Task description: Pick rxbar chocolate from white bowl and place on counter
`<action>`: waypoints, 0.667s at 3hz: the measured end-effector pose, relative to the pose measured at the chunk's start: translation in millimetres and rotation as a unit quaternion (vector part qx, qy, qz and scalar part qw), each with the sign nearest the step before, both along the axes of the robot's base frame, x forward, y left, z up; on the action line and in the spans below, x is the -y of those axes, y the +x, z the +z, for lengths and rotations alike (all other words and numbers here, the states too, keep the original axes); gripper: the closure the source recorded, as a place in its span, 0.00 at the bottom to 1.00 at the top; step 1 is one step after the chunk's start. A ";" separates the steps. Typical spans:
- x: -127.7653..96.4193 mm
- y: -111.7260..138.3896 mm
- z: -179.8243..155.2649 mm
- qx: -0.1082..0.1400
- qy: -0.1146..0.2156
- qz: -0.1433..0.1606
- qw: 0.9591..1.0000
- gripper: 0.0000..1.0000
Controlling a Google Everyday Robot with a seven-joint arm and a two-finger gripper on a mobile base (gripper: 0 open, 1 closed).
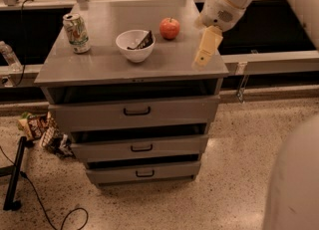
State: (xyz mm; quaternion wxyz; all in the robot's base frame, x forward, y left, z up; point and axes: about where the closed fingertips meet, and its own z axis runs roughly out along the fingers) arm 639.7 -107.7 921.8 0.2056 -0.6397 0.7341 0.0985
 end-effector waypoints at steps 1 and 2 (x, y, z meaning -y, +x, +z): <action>-27.9 24.6 -2.5 -0.014 0.046 -0.010 0.999 0.00; -58.6 48.7 6.6 0.005 0.110 -0.023 0.994 0.00</action>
Offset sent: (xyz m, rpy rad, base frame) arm 0.0853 0.0963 0.0302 0.4073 -0.1044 -0.0974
